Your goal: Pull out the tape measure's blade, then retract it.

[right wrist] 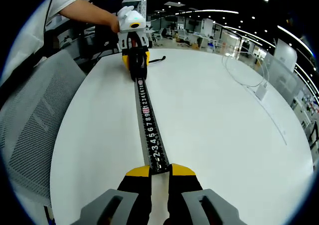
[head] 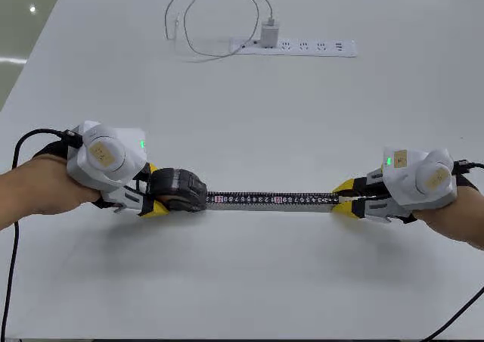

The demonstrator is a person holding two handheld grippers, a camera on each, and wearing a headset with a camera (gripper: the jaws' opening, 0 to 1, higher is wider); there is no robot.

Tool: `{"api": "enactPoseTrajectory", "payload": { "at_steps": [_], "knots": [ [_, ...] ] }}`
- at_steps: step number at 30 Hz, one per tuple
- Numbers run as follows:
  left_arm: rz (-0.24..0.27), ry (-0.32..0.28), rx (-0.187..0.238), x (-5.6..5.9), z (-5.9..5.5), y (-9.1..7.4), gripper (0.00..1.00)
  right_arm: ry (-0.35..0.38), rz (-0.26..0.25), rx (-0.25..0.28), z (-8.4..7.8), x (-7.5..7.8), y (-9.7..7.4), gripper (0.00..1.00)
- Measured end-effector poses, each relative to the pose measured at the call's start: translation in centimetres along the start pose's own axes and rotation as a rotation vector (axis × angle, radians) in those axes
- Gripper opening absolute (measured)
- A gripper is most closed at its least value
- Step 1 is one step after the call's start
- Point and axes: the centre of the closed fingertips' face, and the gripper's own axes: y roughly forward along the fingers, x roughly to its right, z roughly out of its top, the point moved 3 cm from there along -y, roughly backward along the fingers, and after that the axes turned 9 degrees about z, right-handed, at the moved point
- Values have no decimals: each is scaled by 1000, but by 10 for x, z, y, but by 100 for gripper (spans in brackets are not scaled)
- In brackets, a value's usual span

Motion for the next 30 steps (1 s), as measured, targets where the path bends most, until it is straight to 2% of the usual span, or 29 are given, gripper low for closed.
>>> {"api": "enactPoseTrajectory", "payload": {
  "at_steps": [30],
  "knots": [
    [1,0,-1,1,1,0,28,14,-3,-37,-19,3,-14,7]
  ]
}}
